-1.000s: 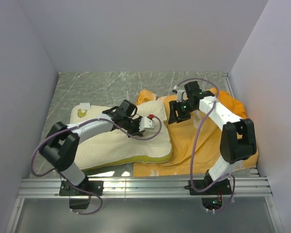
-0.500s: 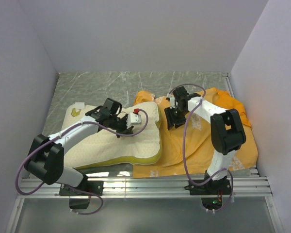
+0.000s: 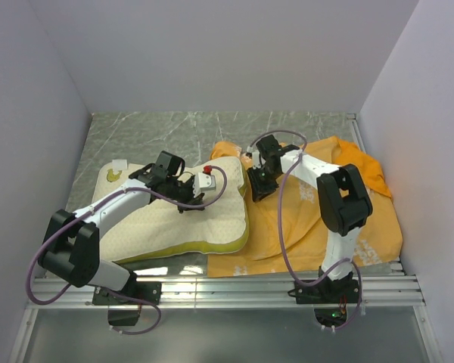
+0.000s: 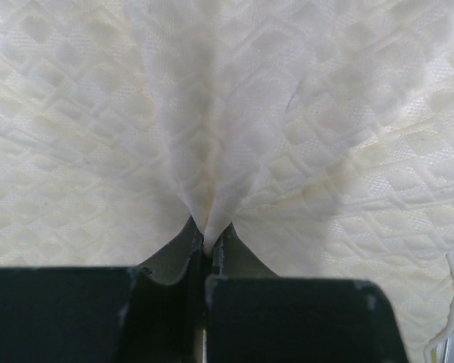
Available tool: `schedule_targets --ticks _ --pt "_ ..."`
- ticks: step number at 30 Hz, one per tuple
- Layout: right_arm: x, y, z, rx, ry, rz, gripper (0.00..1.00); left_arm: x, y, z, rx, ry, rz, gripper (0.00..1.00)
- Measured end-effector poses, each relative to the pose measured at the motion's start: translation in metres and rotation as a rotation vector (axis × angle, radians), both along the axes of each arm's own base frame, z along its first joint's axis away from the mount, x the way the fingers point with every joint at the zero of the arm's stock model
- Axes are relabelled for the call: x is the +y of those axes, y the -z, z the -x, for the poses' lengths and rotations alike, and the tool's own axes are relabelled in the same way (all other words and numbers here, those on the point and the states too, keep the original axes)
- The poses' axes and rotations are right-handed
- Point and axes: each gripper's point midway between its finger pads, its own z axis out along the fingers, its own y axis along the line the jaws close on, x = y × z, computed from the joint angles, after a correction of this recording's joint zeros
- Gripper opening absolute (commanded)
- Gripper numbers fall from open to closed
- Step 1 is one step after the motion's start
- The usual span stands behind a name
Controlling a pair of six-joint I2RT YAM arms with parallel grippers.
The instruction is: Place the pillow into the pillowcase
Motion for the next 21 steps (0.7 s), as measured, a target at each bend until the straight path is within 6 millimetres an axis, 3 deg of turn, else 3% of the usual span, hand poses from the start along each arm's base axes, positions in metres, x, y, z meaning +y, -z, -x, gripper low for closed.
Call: schedule_targets --ticks 3,4,7,12,15,19,21 --pt "0.001 0.011 0.001 0.025 -0.003 0.011 0.29 0.000 0.000 0.000 0.000 0.003 -0.002 0.00" --pt "0.001 0.015 0.003 0.036 -0.003 0.017 0.17 0.001 0.001 0.001 0.002 0.004 -0.003 0.00" --pt "-0.001 0.018 0.003 0.042 -0.004 0.027 0.00 0.002 0.002 0.004 0.010 0.010 -0.011 0.00" --pt "-0.002 0.016 0.002 0.034 -0.002 0.032 0.00 0.005 0.003 0.007 0.005 0.028 -0.023 0.00" --pt "-0.004 0.002 -0.001 0.001 0.005 0.033 0.00 0.007 0.003 0.009 -0.007 0.040 -0.026 0.00" --pt "-0.005 -0.026 -0.011 -0.077 0.015 0.025 0.33 0.009 0.003 0.013 -0.009 0.048 -0.030 0.00" --pt "-0.003 -0.032 -0.017 -0.099 0.015 0.023 0.41 0.009 0.004 0.013 -0.010 0.051 -0.032 0.00"
